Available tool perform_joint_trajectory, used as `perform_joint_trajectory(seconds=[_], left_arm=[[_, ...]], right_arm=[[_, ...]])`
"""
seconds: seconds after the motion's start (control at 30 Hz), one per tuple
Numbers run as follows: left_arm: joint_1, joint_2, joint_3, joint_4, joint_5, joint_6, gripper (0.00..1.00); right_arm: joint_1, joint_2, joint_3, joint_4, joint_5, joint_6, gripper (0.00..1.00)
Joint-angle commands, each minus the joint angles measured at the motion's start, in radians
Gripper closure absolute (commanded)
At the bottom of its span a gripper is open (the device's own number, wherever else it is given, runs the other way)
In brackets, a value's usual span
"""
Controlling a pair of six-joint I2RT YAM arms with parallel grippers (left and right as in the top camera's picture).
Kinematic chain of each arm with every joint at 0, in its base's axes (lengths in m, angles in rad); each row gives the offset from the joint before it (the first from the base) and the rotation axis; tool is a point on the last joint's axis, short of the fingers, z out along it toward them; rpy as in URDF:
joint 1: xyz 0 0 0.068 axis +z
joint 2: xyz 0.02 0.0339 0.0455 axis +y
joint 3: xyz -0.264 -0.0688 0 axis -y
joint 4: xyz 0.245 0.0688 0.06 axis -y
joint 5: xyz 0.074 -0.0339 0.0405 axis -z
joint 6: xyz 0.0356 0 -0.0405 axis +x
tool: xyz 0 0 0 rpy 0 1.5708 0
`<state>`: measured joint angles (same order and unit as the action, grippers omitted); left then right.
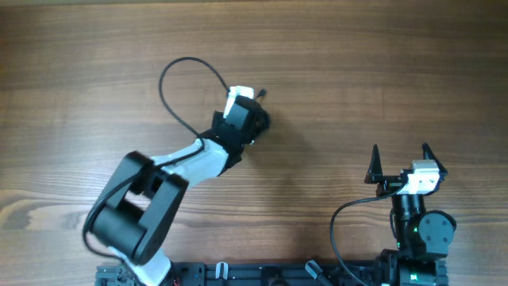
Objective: Untangle cables
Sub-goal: 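Reach the left gripper to the black cable bundle and grasp it, then lift the cable bundle with the left gripper toward the center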
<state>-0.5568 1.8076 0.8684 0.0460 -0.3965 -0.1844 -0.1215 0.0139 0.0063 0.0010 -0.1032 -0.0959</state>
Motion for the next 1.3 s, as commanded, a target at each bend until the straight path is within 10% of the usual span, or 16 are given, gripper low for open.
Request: perform_joint_trajectory(seconds=[0.0, 0.17, 0.23, 0.3, 0.9, 1.07, 1.17, 1.27], left_arm=[[0.004, -0.160, -0.004, -0.078, -0.090, -0.207, 0.96], [0.004, -0.203, -0.004, -0.192, 0.048, -0.213, 0.91], [0.004, -0.203, -0.004, -0.208, 0.048, -0.213, 0.23], [0.005, -0.203, -0.004, -0.212, 0.048, -0.229, 0.10], [0.090, -0.087, -0.004, -0.302, 0.221, -0.726, 0.64], [0.090, -0.017, -0.004, -0.281, 0.221, -0.748, 0.67], [0.090, 0.000, -0.004, -0.277, 0.220, -0.734, 0.92], [0.100, -0.060, -0.004, -0.245, 0.220, -0.558, 0.96]], right_arm=[[-0.003, -0.006, -0.001, 0.005, 0.009, -0.009, 0.00], [-0.003, -0.006, -0.001, 0.005, 0.009, -0.008, 0.00], [-0.003, -0.006, -0.001, 0.005, 0.009, -0.008, 0.00], [-0.003, -0.006, -0.001, 0.005, 0.009, -0.009, 0.00], [-0.003, -0.006, -0.001, 0.005, 0.009, -0.009, 0.00], [-0.003, -0.006, -0.001, 0.005, 0.009, -0.009, 0.00], [-0.003, -0.006, -0.001, 0.005, 0.009, -0.009, 0.00], [-0.003, -0.006, -0.001, 0.005, 0.009, -0.008, 0.00]])
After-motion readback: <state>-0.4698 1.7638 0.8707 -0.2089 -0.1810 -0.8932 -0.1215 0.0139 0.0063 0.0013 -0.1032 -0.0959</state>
